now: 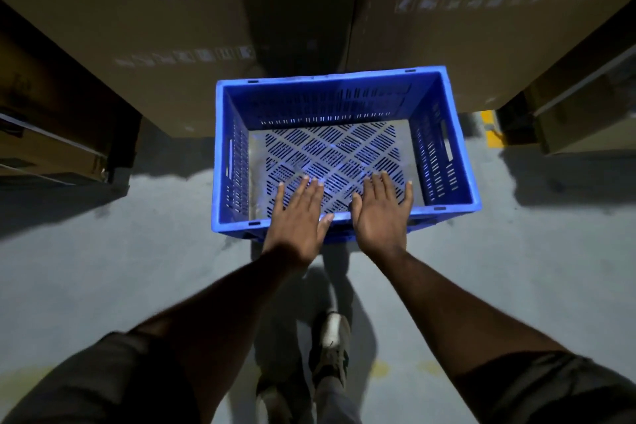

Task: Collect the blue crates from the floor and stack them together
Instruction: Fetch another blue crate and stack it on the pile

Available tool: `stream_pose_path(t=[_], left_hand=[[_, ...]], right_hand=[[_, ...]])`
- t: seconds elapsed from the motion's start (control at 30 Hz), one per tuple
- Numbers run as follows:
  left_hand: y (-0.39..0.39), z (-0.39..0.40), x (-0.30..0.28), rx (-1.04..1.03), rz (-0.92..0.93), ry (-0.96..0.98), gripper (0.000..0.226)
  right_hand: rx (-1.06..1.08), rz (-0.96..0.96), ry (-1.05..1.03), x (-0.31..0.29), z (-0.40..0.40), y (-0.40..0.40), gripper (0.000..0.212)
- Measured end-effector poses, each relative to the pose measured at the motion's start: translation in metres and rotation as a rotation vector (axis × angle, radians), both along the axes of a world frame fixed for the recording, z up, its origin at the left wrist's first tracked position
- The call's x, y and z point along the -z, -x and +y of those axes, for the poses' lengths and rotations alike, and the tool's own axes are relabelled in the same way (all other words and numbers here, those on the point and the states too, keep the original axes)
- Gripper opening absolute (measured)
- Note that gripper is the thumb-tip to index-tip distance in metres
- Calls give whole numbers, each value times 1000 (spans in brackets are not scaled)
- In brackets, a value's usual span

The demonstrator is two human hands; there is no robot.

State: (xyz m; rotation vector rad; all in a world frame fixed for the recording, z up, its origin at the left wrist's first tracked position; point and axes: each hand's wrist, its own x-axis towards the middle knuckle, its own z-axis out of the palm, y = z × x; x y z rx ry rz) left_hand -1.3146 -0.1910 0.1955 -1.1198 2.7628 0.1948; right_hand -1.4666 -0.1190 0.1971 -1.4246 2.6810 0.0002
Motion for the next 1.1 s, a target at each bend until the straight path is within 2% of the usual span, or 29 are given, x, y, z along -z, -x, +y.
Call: stream_pose_path(t=[0.17,0.33,0.4,0.73,0.87,1.1], left_hand=[[2,-2,-9,-9,-36,-53,69],[6,-8,-27,-40,-124,-289,68],[6,-8,-40,-83,-147,-322,70],[-14,6,-150,-228,82,-139,74],[-33,8,-196,-278,145,-79,84],[-87,26,-275,-402,209,48,74]], right_hand=[[5,-34,-49,-3,-3,1,62],[-27,-232,-216,-21,-5,9,70],[-48,-248,-243,-36,-4,11,74],[-61,-208,-87,-148,-4,-5,68],[-114,-182,-44,-188,0,-30,68],[-201,-162,51,-256,12,-81,67]])
